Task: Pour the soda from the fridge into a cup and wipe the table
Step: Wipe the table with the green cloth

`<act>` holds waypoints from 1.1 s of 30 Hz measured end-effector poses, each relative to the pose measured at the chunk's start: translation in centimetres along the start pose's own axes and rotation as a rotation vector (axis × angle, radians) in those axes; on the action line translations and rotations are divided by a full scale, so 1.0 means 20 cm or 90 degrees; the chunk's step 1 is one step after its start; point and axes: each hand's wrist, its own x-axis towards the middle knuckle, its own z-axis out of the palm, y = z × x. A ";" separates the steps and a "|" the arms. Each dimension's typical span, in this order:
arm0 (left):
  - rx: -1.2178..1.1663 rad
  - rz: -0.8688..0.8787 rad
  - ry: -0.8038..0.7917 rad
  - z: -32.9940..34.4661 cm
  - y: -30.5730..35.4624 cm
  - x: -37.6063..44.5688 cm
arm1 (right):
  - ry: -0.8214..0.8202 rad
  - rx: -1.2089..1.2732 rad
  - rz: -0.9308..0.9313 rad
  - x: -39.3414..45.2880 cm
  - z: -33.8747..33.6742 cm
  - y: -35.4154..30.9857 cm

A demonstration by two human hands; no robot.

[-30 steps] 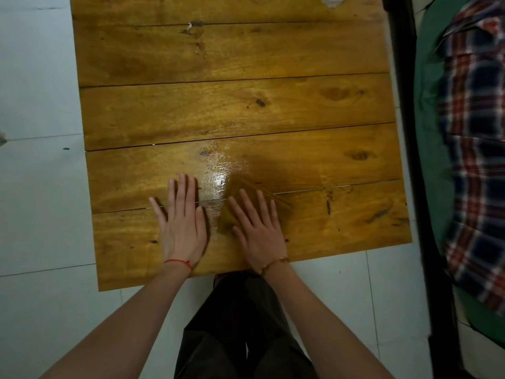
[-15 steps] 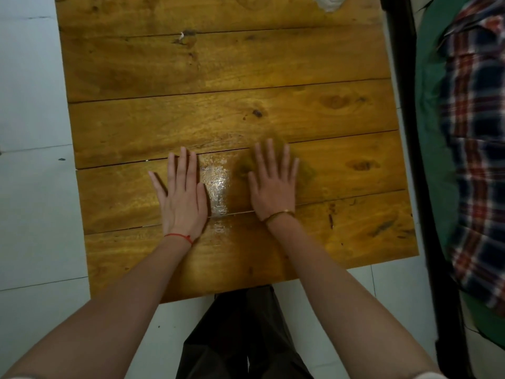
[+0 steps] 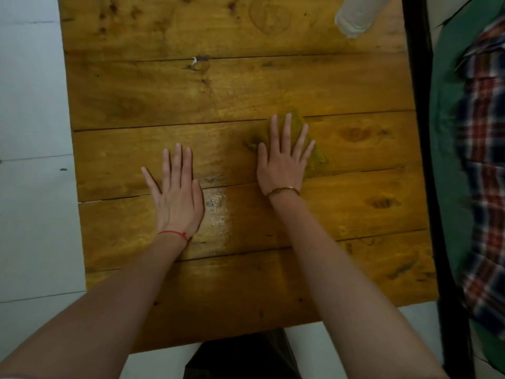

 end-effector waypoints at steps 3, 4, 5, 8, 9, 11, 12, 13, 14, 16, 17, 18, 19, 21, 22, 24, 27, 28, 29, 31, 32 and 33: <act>-0.007 -0.010 0.001 0.01 0.00 0.00 | -0.036 -0.035 -0.170 -0.15 0.05 -0.12; -0.009 -0.014 -0.002 0.00 0.00 0.01 | -0.054 -0.050 -0.231 -0.22 0.05 -0.12; -0.009 -0.016 -0.004 0.00 0.00 0.01 | -0.068 -0.061 -0.270 -0.26 0.04 -0.08; -0.009 -0.015 -0.010 -0.02 0.00 0.01 | -0.059 -0.074 -0.222 -0.22 0.00 0.10; -0.006 -0.016 -0.012 -0.02 0.00 0.01 | -0.048 -0.064 -0.167 -0.16 -0.02 0.14; 0.007 -0.020 -0.018 -0.02 0.00 0.02 | -0.028 -0.034 -0.060 0.02 -0.06 0.16; 0.014 -0.021 -0.021 -0.02 0.01 0.02 | -0.013 -0.022 -0.018 0.12 -0.08 0.13; 0.020 -0.022 -0.023 -0.02 0.01 0.02 | 0.003 -0.012 0.019 0.21 -0.09 0.08; 0.026 -0.022 -0.024 -0.02 0.00 0.02 | 0.014 -0.003 0.050 0.28 -0.09 0.01; 0.033 -0.020 -0.026 -0.02 0.00 0.02 | 0.016 0.005 0.060 0.33 -0.07 -0.15; 0.036 -0.017 -0.028 -0.02 0.00 0.02 | 0.010 0.000 0.022 0.30 -0.05 -0.22; 0.039 -0.015 -0.031 -0.02 0.00 0.02 | -0.003 -0.006 -0.042 0.24 -0.02 -0.27; 0.040 -0.013 -0.033 -0.02 0.00 0.02 | -0.019 -0.016 -0.122 0.15 0.00 -0.31; 0.035 -0.012 -0.032 -0.02 0.00 0.02 | -0.060 -0.041 -0.251 -0.04 0.03 -0.32; 0.028 -0.011 -0.031 -0.02 0.00 0.02 | -0.074 -0.057 -0.281 -0.12 0.04 -0.27; 0.016 -0.008 -0.028 -0.02 0.00 0.02 | -0.084 -0.078 -0.275 -0.18 0.02 -0.11; 0.001 -0.007 -0.019 -0.01 -0.01 0.01 | -0.055 -0.079 -0.132 -0.13 -0.04 0.17; -0.001 -0.007 -0.015 -0.01 -0.01 0.01 | -0.046 -0.063 -0.070 -0.09 -0.05 0.23; 0.001 -0.005 -0.011 -0.01 -0.01 0.01 | -0.037 -0.042 -0.016 -0.05 -0.07 0.26; 0.003 0.001 -0.009 -0.01 -0.01 0.01 | -0.007 -0.016 0.054 0.00 -0.06 0.22; -0.003 0.005 -0.009 -0.01 -0.02 0.01 | 0.004 -0.014 0.071 0.01 -0.04 0.17; -0.011 0.007 -0.008 0.00 -0.02 0.01 | 0.006 -0.016 0.069 -0.01 -0.03 0.12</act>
